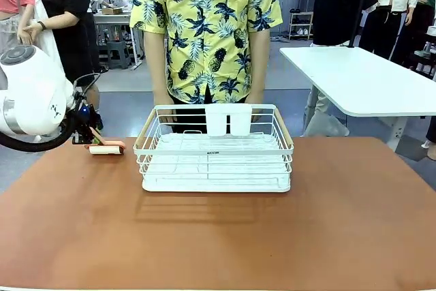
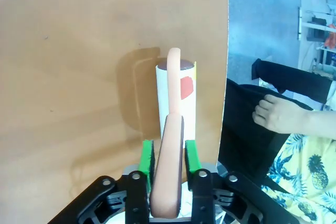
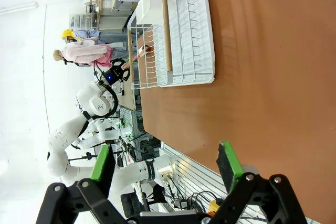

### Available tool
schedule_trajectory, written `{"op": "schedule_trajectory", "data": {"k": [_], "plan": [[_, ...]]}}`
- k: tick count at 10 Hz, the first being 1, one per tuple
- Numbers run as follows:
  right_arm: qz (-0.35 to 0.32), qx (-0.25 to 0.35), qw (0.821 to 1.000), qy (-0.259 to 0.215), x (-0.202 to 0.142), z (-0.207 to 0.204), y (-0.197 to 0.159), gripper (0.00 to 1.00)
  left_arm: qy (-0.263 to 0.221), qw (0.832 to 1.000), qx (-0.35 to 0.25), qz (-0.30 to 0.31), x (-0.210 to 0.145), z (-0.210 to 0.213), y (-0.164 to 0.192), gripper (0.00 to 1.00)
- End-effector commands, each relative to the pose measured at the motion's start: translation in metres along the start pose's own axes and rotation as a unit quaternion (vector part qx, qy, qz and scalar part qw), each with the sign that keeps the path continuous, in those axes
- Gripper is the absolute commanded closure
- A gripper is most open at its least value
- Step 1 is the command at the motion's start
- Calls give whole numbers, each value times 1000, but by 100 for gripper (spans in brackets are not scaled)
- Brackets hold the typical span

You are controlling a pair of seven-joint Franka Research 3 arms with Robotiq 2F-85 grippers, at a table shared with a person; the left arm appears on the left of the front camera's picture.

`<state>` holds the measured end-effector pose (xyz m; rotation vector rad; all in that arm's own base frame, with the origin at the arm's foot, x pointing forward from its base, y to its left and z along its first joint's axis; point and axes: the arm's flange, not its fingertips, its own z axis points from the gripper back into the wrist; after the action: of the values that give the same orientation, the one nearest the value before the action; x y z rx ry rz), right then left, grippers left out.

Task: Clean the table.
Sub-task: Place the Lint Roller down when the Dish drying rack is positioned in the middle of the table.

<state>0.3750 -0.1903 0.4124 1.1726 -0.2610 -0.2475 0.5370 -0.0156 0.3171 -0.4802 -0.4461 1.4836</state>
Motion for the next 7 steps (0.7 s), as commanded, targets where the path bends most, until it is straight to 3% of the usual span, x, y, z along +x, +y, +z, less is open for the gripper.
{"op": "schedule_trajectory", "data": {"k": [1,3,4,5,7], "plan": [[3,3,1000,0,0,1,2,0,-4,1000,-5,-13,3,14,9,0],[3,3,1000,0,0,1,2,0,-14,999,36,-29,-3,35,12,0],[3,3,1000,0,0,1,2,0,3,997,64,-34,-9,48,14,12],[3,3,1000,0,0,1,2,0,18,989,136,-61,-14,63,17,2],[3,3,1000,0,0,1,2,0,33,984,161,-69,-22,96,3,0]]}}
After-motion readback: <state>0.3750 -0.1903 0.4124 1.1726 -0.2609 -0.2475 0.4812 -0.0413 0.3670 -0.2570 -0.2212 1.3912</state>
